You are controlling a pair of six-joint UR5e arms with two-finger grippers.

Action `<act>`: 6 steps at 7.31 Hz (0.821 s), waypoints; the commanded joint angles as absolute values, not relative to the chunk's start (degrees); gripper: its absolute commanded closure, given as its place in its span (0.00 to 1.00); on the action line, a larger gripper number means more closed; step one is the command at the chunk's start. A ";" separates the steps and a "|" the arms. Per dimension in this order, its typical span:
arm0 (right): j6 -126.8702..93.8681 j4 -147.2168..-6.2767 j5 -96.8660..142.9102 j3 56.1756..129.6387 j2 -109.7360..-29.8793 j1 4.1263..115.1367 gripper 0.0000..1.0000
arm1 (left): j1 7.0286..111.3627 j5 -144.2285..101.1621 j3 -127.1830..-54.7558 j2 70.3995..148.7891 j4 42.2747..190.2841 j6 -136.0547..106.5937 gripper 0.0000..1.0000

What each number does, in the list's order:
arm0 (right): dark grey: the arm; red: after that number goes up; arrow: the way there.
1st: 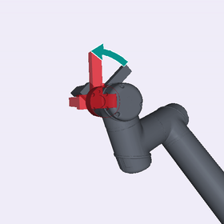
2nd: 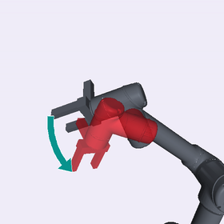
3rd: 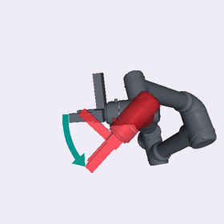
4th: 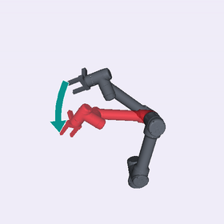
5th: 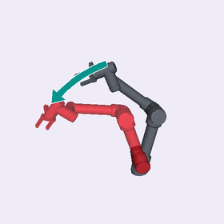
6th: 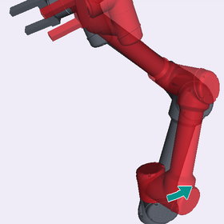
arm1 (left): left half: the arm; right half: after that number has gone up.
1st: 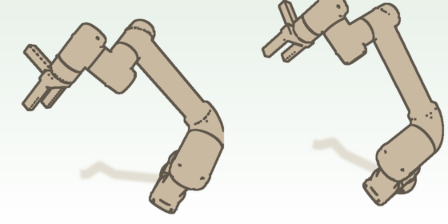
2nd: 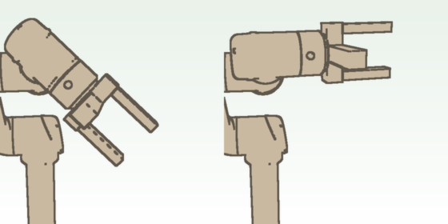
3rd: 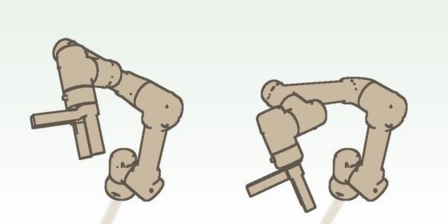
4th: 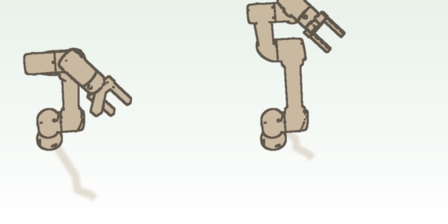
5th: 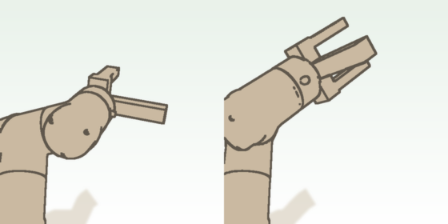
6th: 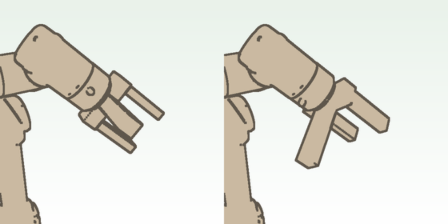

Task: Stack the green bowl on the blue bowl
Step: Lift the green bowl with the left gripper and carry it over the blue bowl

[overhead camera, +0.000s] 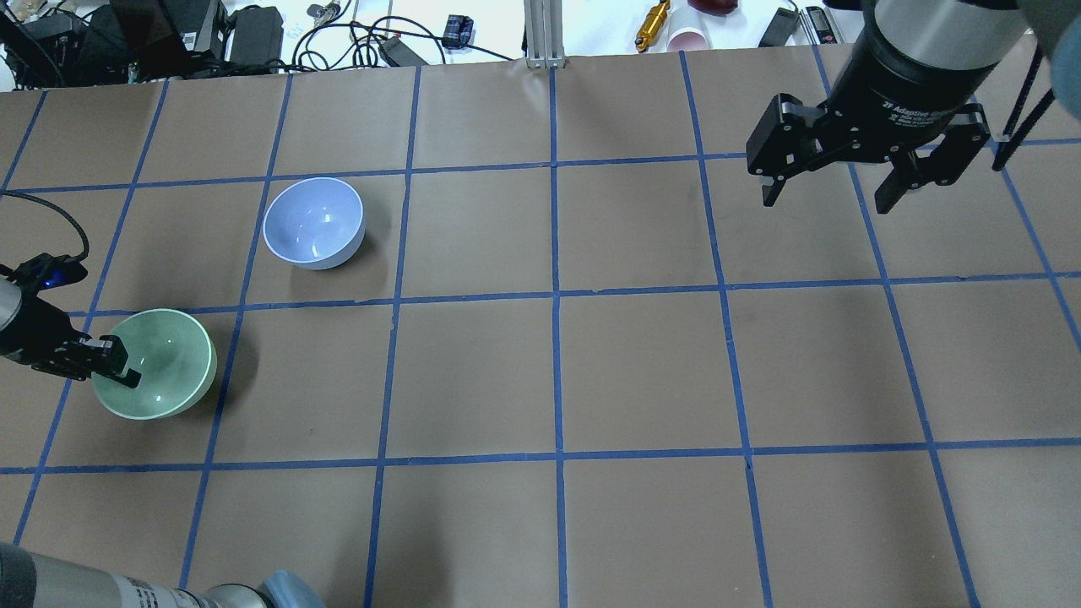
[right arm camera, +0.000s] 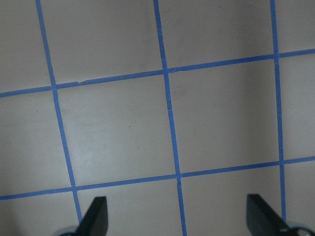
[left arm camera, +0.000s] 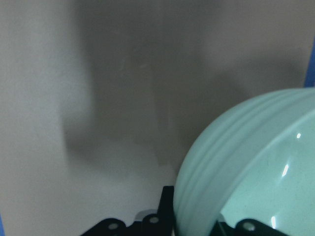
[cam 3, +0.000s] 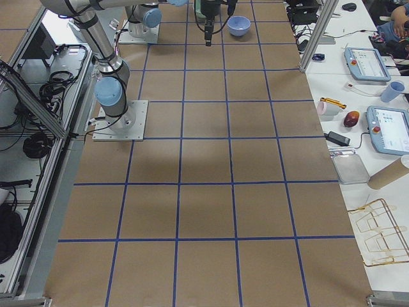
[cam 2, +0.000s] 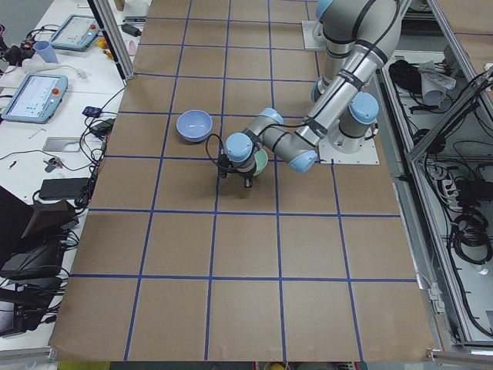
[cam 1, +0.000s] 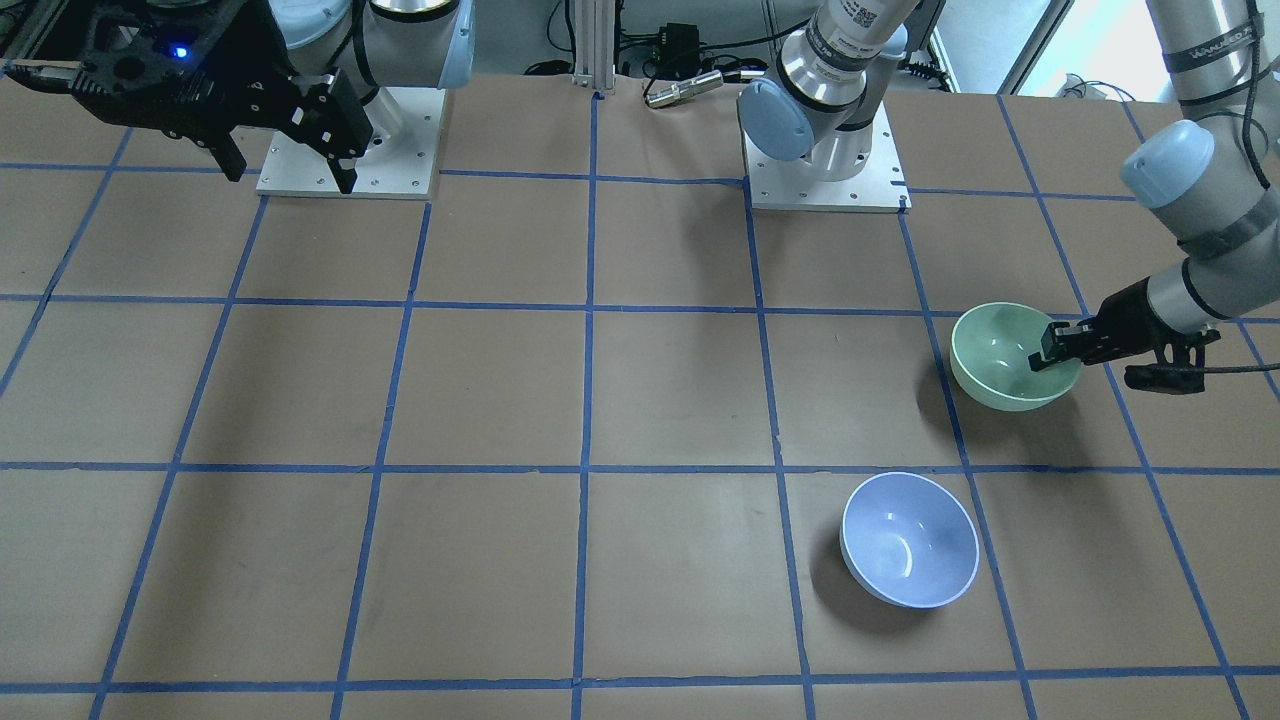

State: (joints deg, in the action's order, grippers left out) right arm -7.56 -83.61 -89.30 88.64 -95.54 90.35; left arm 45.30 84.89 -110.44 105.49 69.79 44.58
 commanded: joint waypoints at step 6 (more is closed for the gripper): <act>-7.56 -83.67 -89.30 88.59 -95.54 90.35 0.00 | 54.21 77.45 -91.06 108.89 81.74 37.92 1.00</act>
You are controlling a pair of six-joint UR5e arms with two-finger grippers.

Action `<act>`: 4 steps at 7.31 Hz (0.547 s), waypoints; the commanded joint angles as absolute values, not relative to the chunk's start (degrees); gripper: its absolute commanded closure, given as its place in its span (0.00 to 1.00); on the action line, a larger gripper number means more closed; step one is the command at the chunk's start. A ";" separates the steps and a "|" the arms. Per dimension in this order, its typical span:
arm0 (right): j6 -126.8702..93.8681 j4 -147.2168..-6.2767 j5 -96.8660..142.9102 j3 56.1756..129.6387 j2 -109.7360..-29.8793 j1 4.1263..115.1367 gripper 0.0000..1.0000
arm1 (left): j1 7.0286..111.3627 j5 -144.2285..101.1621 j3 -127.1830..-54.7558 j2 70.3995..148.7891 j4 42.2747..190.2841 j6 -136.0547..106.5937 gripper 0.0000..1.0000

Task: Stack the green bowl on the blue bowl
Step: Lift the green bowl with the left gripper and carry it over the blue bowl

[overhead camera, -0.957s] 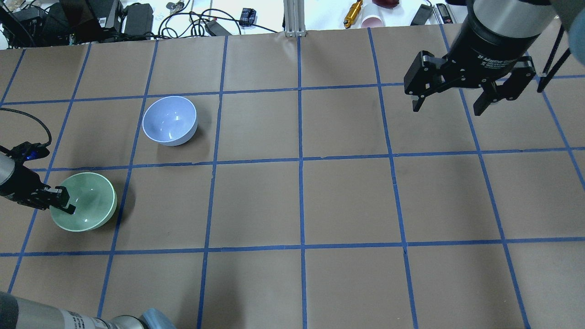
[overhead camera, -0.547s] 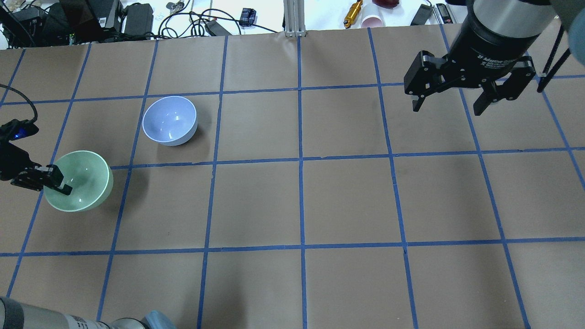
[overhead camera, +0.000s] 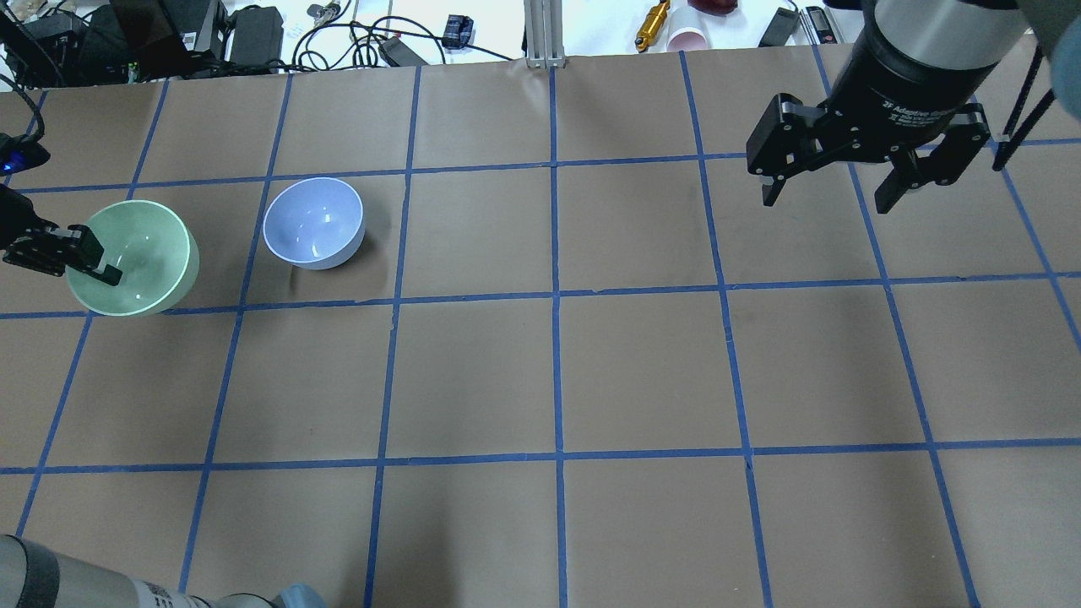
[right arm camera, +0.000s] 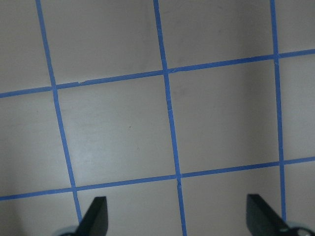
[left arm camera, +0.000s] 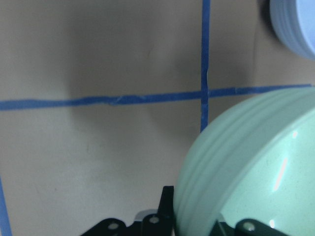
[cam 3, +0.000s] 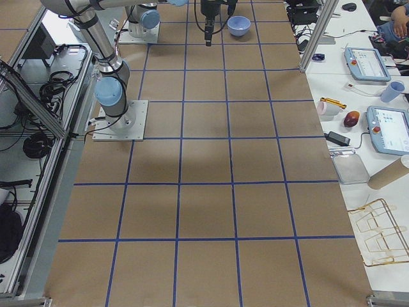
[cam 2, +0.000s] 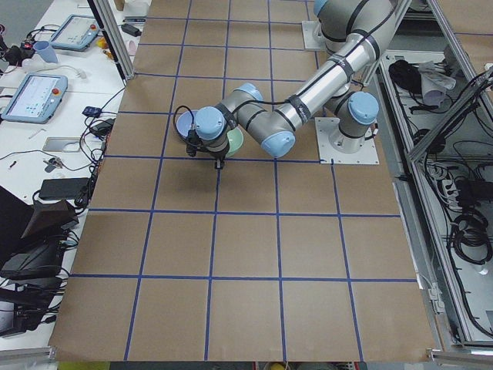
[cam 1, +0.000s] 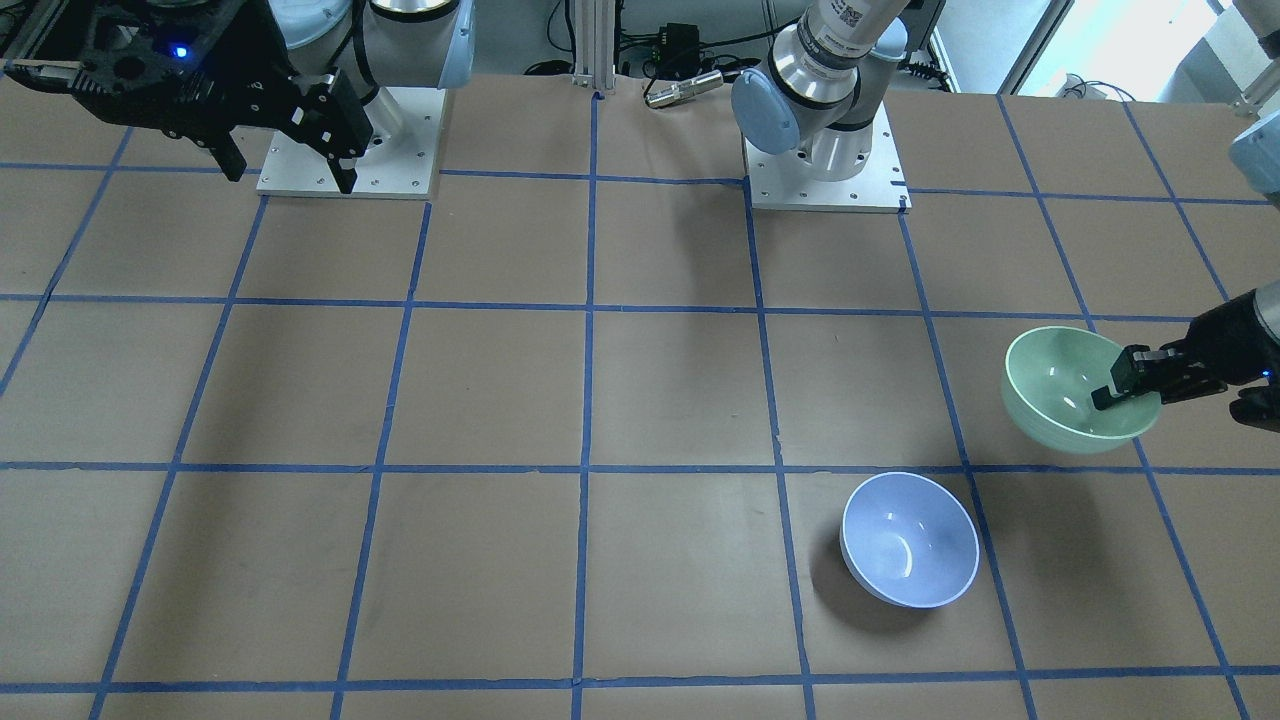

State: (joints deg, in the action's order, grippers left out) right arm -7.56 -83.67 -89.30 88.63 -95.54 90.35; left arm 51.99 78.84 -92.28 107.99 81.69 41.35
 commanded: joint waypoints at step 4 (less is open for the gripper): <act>-7.56 -83.58 -89.30 88.59 -95.54 90.35 0.00 | 62.82 76.20 -90.09 112.14 76.49 27.45 1.00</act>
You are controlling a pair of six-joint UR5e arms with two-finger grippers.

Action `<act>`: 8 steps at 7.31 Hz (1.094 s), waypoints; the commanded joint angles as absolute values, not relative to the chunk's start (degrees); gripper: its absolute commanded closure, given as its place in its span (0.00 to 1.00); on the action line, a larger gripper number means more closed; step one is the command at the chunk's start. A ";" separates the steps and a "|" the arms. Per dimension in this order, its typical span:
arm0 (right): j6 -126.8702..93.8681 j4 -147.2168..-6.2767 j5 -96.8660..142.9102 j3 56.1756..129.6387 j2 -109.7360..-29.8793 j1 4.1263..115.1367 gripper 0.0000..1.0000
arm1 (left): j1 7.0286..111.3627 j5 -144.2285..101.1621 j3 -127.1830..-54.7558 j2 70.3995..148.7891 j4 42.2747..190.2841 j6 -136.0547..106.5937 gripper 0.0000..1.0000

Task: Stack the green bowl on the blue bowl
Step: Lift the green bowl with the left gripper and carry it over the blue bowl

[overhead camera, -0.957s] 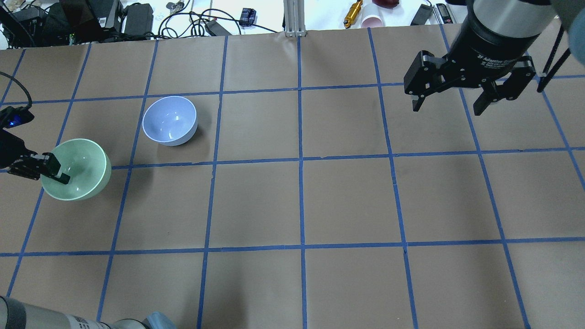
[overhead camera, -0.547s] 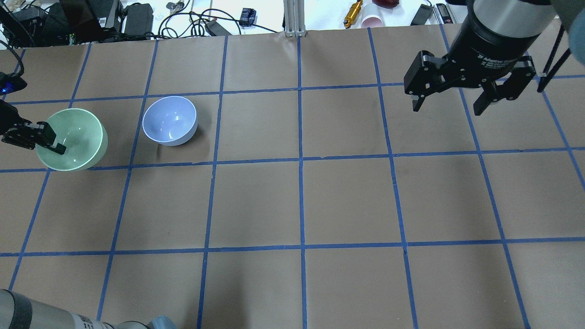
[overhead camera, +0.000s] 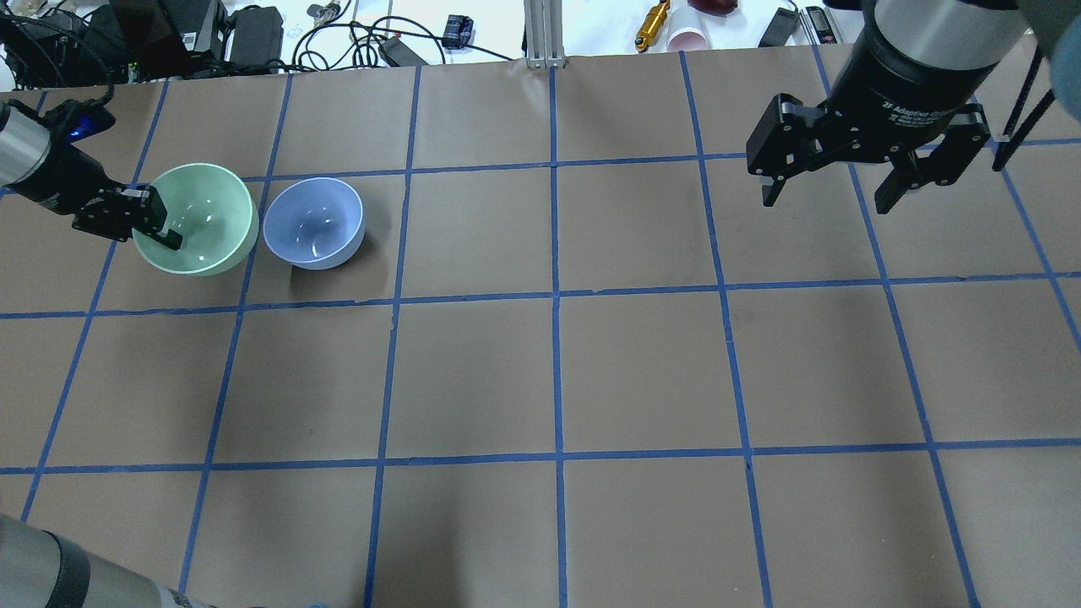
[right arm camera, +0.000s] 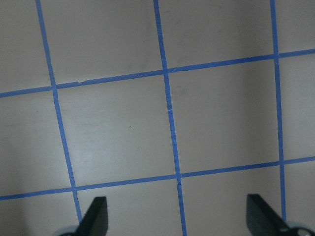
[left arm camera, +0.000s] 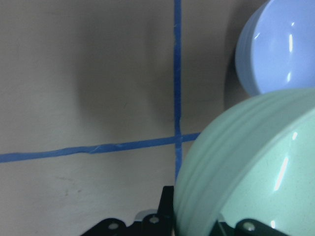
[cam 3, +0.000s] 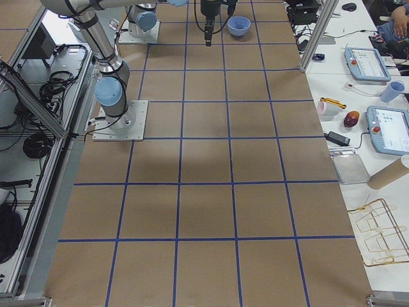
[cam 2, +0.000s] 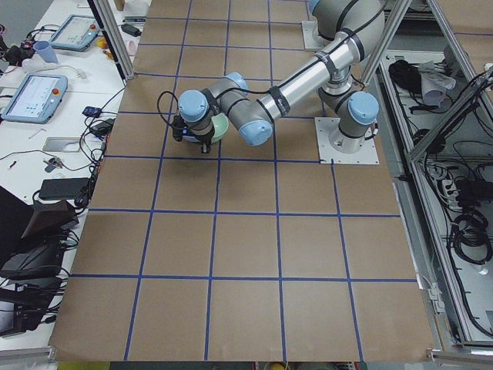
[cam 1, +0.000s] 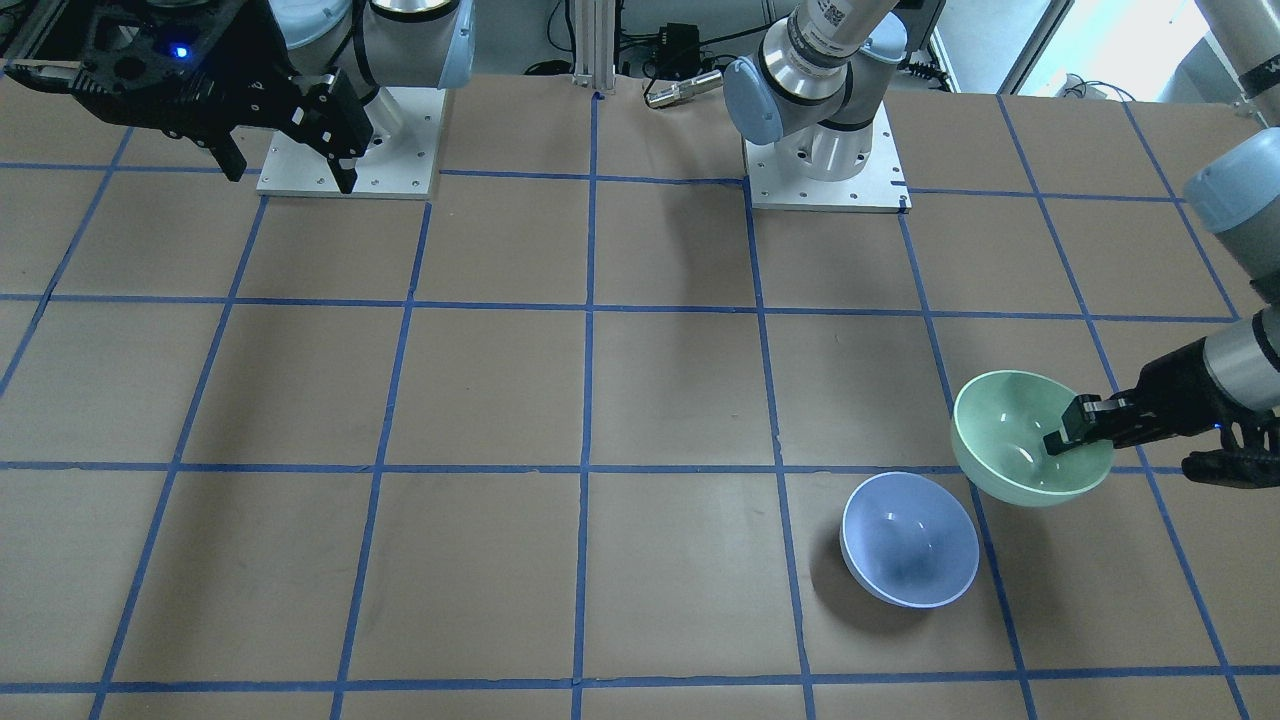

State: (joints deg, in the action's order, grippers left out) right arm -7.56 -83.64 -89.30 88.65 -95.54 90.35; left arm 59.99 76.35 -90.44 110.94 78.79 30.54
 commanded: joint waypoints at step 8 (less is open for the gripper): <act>-7.56 -83.58 -89.30 88.68 -95.54 90.35 0.00 | 68.55 76.03 -83.50 118.03 75.94 18.55 1.00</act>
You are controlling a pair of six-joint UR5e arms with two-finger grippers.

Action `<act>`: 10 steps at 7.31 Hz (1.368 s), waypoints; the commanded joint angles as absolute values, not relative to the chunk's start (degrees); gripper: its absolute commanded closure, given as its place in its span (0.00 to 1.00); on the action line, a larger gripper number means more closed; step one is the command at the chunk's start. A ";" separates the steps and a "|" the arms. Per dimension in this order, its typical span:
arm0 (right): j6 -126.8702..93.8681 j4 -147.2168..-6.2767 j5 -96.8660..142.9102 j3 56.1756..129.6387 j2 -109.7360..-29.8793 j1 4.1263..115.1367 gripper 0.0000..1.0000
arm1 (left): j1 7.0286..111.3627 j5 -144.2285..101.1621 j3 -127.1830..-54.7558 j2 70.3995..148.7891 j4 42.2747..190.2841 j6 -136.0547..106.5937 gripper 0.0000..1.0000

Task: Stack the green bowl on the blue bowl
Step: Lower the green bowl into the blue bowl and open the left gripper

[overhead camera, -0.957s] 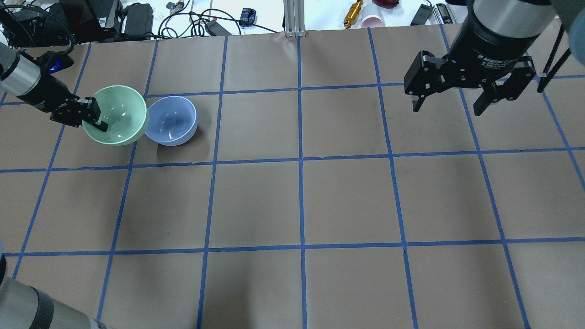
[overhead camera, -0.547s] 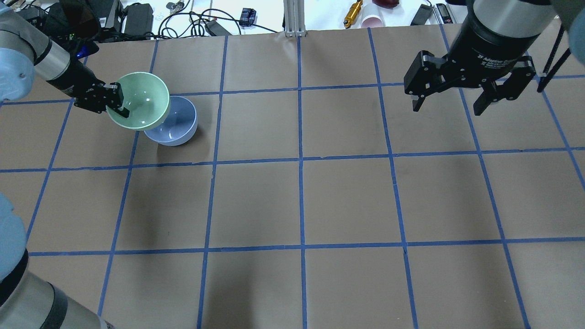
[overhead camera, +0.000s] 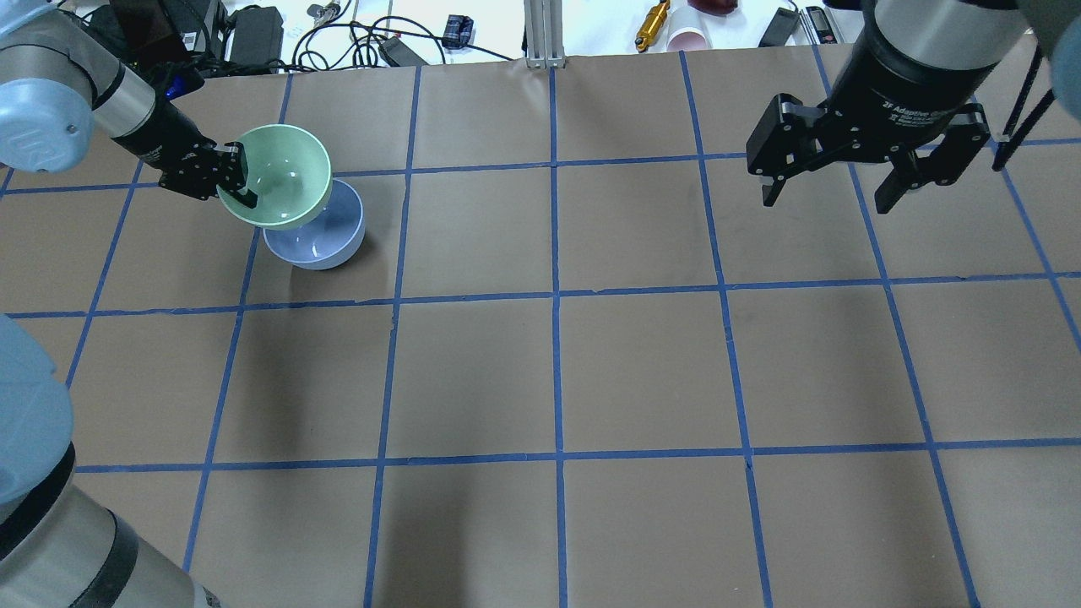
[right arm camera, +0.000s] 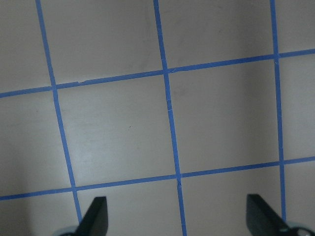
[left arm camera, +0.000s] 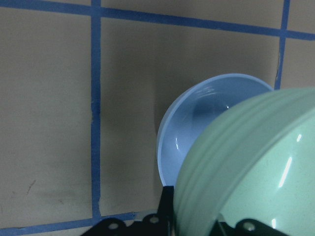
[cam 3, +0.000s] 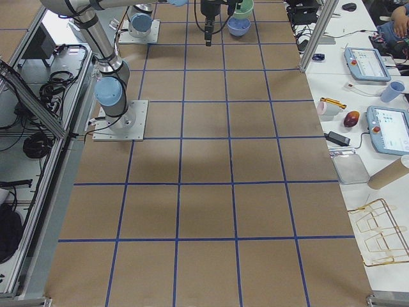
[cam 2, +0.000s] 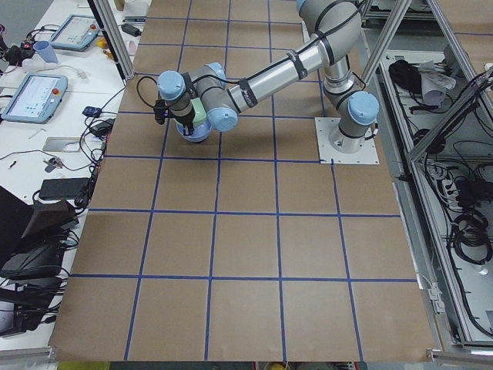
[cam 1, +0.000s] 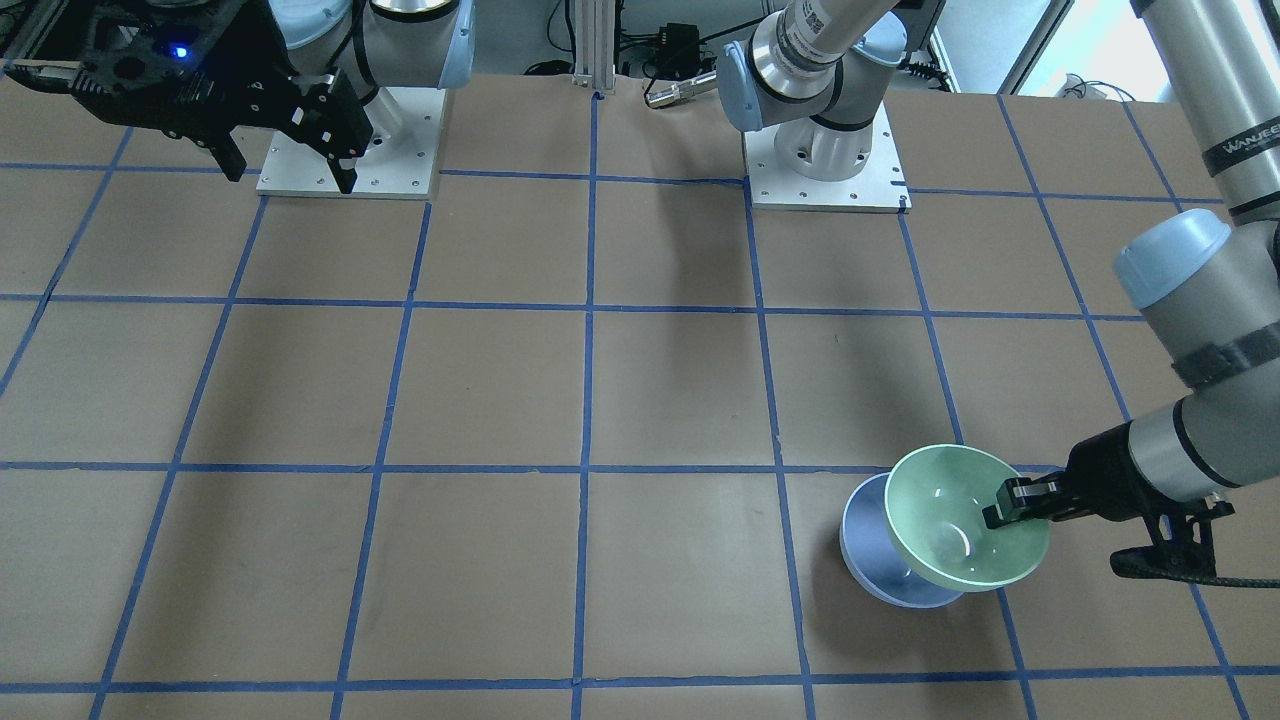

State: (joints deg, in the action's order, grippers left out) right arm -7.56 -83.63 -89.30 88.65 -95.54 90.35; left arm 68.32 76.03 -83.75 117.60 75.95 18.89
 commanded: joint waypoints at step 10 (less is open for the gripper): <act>-7.56 -83.58 -89.30 88.59 -95.54 90.35 0.00 | 68.55 74.36 -84.54 118.30 76.03 18.02 0.21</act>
State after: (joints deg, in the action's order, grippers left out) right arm -7.56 -83.60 -89.30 88.63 -95.54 90.35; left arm 68.55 74.31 -83.91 118.43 76.03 17.98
